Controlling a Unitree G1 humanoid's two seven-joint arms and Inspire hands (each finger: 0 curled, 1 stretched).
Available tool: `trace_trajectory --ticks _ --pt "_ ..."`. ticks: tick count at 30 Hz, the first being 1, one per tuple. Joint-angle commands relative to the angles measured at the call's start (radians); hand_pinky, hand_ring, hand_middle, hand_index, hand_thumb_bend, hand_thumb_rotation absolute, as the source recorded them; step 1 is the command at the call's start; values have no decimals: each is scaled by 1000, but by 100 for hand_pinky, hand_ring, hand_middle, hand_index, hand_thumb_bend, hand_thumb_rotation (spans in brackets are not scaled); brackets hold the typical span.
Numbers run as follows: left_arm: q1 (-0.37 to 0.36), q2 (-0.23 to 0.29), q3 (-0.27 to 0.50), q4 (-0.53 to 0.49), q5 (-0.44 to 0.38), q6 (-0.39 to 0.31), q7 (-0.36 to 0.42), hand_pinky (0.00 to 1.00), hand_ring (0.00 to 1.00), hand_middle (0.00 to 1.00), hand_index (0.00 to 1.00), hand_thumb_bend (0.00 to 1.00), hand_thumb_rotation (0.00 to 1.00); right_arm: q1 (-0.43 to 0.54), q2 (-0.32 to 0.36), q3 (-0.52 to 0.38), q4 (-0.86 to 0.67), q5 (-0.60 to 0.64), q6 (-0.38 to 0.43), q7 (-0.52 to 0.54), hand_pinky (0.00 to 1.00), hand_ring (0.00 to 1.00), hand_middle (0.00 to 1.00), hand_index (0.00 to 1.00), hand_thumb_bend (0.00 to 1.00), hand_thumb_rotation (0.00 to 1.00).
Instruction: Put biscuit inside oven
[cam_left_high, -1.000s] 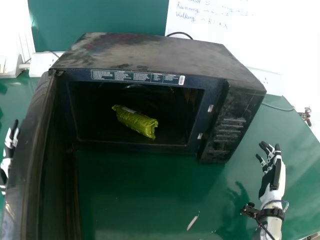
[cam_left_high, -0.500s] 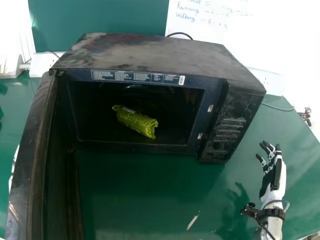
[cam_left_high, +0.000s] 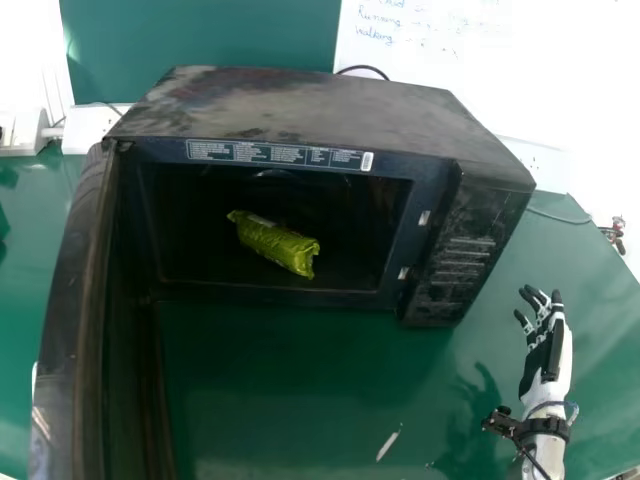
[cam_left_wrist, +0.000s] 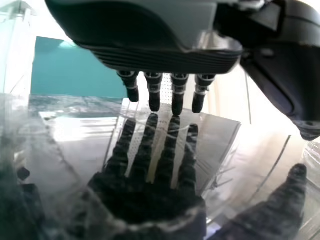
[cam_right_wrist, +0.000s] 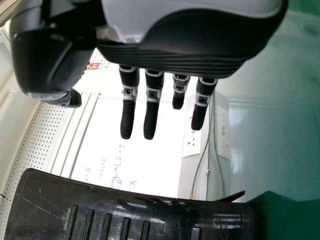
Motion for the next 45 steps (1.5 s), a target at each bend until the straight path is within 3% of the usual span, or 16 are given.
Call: trace_trajectory --ticks 1,12,25,31,40,45 --pt "-8 5 -7 10 36 -16 16 92 100 100 100 85 81 -8 -8 -7 3 10 -3 3 85 78 75 69 62 52" --pt "9 -32 79 -51 251 -5 117 88 100 100 100 91 81 -8 -5 -7 1 10 -1 -2 84 78 75 69 62 52" --pt "14 -85 182 -152 478 10 229 90 100 100 100 81 83 -6 -5 -7 2 6 -2 -4 84 79 76 70 63 53" --pt "19 -89 190 -198 546 33 281 89 100 100 100 78 85 -6 -5 -6 3 1 -3 -8 86 79 76 70 62 54" --pt "1 -57 163 -220 571 42 330 90 99 100 97 76 80 -6 -3 -9 3 7 -2 -9 84 78 75 70 61 53" --pt "-28 -53 181 -212 619 20 363 89 95 98 88 75 78 -7 -3 -11 11 8 -12 -5 84 78 75 70 61 52"
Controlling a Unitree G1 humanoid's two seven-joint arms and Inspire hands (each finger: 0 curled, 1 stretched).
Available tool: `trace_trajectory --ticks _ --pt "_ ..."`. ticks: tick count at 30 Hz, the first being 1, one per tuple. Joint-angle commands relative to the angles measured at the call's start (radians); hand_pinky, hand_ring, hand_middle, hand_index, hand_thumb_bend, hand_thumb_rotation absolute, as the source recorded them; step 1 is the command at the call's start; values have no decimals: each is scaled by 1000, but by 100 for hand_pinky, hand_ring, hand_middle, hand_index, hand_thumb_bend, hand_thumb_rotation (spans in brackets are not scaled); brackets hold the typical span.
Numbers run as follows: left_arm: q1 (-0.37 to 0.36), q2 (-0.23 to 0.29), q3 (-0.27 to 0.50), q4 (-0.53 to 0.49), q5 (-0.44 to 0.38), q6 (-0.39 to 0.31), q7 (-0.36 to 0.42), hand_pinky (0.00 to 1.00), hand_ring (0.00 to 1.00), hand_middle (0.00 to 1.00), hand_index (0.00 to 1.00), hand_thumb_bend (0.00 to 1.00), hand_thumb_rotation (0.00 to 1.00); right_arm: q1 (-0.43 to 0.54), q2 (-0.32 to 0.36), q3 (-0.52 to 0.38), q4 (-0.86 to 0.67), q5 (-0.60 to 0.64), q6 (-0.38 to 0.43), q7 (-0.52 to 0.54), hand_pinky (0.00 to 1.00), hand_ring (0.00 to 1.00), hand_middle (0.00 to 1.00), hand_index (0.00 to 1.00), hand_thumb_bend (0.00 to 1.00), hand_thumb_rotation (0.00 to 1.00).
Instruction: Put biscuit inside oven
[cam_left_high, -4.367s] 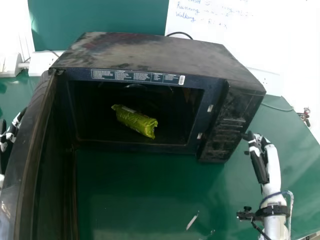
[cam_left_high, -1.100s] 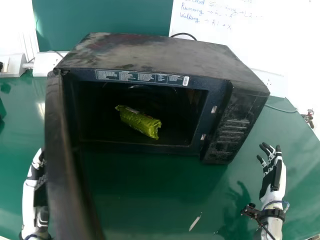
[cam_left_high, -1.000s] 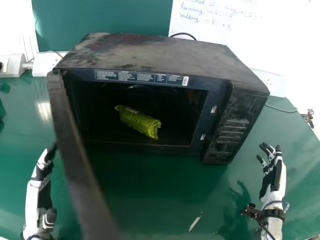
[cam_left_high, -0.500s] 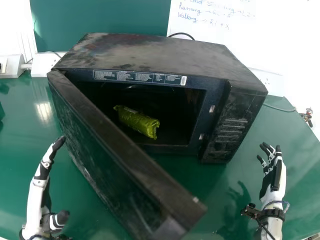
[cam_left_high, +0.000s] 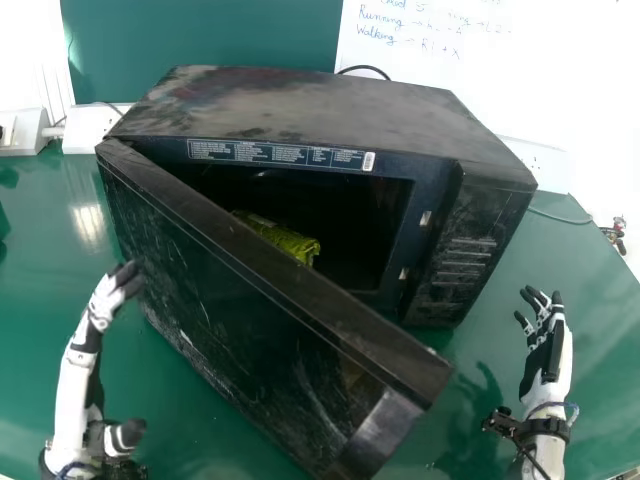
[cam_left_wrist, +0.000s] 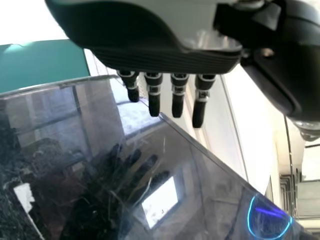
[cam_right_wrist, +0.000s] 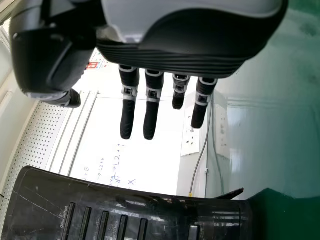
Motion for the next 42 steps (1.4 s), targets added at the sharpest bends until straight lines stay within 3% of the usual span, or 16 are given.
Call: trace_trajectory --ticks 1,8,12,15,21,26,31,37,42 --pt "-5 8 16 -11 32 -12 17 88 95 97 86 76 79 -6 -3 -8 4 8 -12 -3 83 77 75 70 61 53" --pt "0 49 35 -30 98 -8 36 88 93 96 80 82 80 -5 -1 -7 1 4 -5 -8 86 78 76 70 62 54" --pt "6 81 36 -41 124 -2 43 86 92 95 77 86 72 -7 0 -7 7 6 -14 -7 84 78 75 70 63 54" --pt "-11 84 62 -36 167 -17 68 83 90 93 77 87 74 -6 3 -7 3 10 -12 -7 84 78 75 69 64 53" --pt "-9 117 46 -69 196 19 79 83 89 91 77 88 79 -4 3 -2 0 1 -8 -12 86 79 75 70 63 53" --pt "14 149 24 -141 224 96 67 83 87 90 78 89 83 -6 4 -2 3 -1 -10 -18 86 79 75 70 62 54" --pt "21 169 16 -212 293 171 86 77 84 85 78 90 90 -8 7 -1 8 7 -13 -15 86 78 75 70 63 53" --pt "29 209 -19 -275 329 253 105 67 80 82 78 95 89 -7 4 5 12 -7 -18 -18 88 79 76 70 64 55" --pt "33 252 -64 -307 317 321 101 65 78 82 77 95 87 -6 6 7 8 -9 -19 -22 86 78 75 70 64 55"
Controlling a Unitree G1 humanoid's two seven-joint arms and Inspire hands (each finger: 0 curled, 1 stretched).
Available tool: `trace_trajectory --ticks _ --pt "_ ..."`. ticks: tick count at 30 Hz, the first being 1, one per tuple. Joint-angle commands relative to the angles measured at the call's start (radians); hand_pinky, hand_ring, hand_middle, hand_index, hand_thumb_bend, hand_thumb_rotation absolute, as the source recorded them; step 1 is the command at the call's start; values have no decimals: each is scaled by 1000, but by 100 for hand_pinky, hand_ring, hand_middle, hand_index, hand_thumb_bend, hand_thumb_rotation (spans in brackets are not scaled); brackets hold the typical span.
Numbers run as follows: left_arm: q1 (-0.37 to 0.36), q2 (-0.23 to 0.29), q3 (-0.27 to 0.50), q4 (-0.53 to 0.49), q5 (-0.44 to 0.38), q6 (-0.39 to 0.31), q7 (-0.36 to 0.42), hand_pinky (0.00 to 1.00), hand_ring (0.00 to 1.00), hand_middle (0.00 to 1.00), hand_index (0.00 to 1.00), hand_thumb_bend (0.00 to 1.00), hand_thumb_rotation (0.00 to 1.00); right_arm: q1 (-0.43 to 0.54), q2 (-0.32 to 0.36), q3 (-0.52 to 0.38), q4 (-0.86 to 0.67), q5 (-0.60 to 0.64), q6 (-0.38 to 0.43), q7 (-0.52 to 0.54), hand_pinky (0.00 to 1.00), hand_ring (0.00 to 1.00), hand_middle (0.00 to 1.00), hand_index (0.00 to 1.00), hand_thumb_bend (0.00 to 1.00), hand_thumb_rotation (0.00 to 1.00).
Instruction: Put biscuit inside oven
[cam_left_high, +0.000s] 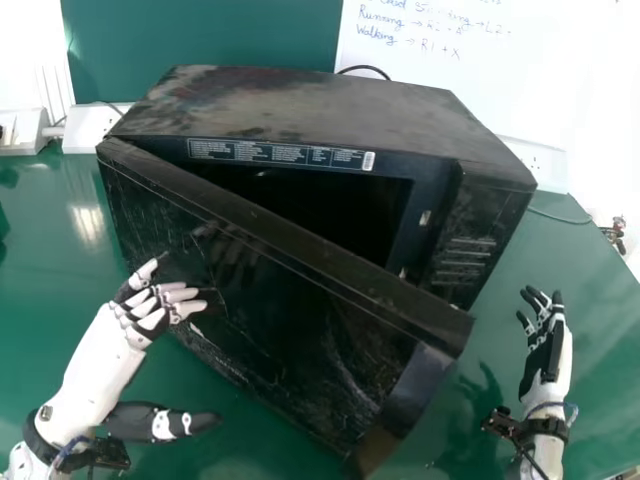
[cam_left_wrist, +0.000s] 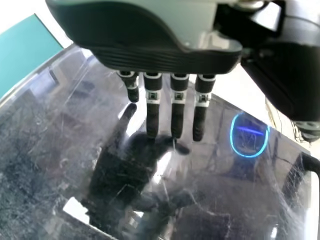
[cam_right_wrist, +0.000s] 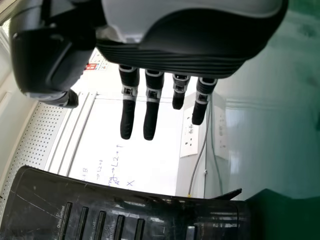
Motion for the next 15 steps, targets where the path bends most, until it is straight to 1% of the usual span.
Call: trace_trajectory --ticks 1,4,9,15 --pt "10 25 -27 -19 -5 21 12 65 78 82 77 93 86 -5 2 0 3 0 -7 -3 87 79 76 70 64 55" --pt "0 49 -39 -27 37 43 35 63 78 83 77 91 85 -2 1 2 -4 -5 0 -9 88 80 76 70 63 56" --pt "-21 82 -64 -17 102 70 97 61 76 82 76 95 82 -2 4 1 -3 1 -3 -9 86 79 76 71 62 56" --pt "-34 124 -115 -11 115 122 133 63 78 83 76 97 76 -2 8 0 -3 6 -5 -9 86 78 76 70 63 54"
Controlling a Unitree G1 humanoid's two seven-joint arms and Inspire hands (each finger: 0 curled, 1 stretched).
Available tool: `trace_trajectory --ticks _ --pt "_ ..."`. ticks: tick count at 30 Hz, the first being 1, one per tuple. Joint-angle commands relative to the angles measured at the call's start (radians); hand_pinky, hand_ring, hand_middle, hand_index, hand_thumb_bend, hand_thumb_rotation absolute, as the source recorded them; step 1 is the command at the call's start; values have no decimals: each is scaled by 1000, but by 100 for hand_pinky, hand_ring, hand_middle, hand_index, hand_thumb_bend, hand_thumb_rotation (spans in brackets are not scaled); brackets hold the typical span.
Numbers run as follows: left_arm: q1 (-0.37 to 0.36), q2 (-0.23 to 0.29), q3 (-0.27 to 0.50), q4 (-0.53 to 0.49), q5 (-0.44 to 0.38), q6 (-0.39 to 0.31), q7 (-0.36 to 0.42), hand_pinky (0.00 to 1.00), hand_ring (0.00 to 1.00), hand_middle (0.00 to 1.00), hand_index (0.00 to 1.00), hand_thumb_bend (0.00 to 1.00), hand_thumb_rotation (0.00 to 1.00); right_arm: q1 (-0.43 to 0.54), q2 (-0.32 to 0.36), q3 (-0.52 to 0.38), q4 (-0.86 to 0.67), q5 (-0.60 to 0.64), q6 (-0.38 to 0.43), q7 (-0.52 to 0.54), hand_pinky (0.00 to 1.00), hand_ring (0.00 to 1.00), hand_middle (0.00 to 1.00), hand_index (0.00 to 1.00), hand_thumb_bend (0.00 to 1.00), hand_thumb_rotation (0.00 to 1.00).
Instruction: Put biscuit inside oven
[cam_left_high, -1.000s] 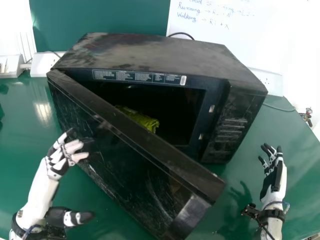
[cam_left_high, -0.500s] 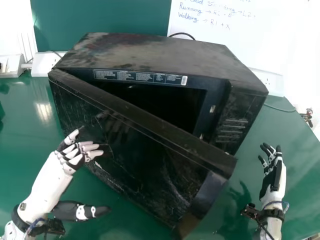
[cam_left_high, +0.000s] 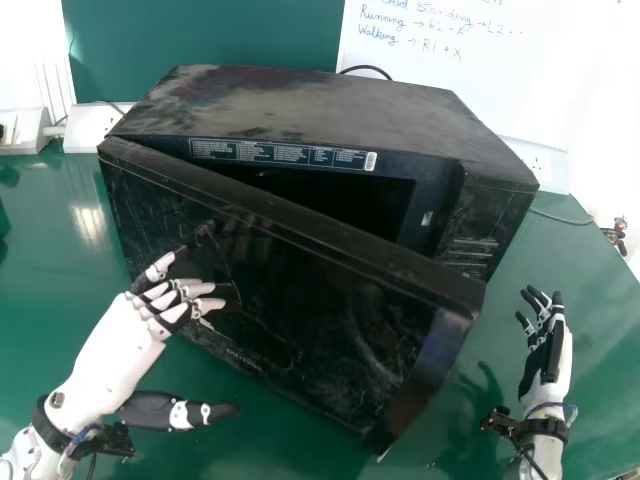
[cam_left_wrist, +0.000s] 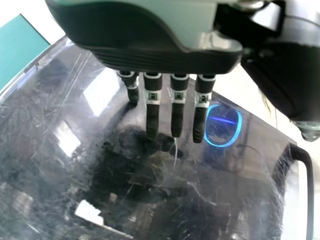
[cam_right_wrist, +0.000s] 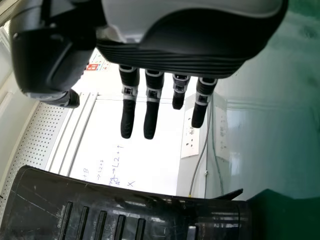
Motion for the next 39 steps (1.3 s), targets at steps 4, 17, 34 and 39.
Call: trace_trajectory --ticks 4,17,34,39 --pt "-16 38 -35 9 39 44 61 62 77 84 77 97 77 -1 6 0 -8 -1 0 -10 87 78 76 70 63 56" --pt "-59 134 -107 83 78 130 164 60 77 84 81 93 80 -3 4 1 10 0 -13 -8 87 79 76 70 64 56" --pt "-147 240 -215 271 71 139 278 71 84 91 89 86 84 -5 3 -7 27 16 -36 12 84 78 75 70 62 55" --pt "-165 264 -233 309 66 138 290 74 86 92 90 84 89 -6 5 -8 31 24 -42 17 80 76 75 71 62 53"
